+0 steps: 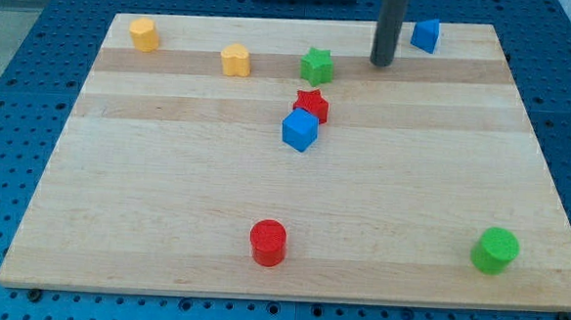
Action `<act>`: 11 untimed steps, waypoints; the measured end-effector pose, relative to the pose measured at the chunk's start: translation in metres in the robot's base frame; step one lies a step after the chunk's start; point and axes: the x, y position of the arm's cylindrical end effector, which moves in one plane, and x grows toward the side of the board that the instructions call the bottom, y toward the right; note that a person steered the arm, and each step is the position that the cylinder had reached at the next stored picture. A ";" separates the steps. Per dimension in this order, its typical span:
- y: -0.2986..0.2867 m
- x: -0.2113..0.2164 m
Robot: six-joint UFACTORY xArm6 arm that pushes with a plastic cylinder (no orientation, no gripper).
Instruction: Move your arm to the yellow heart
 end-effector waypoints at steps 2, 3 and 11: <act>-0.011 -0.008; -0.055 -0.013; -0.186 0.007</act>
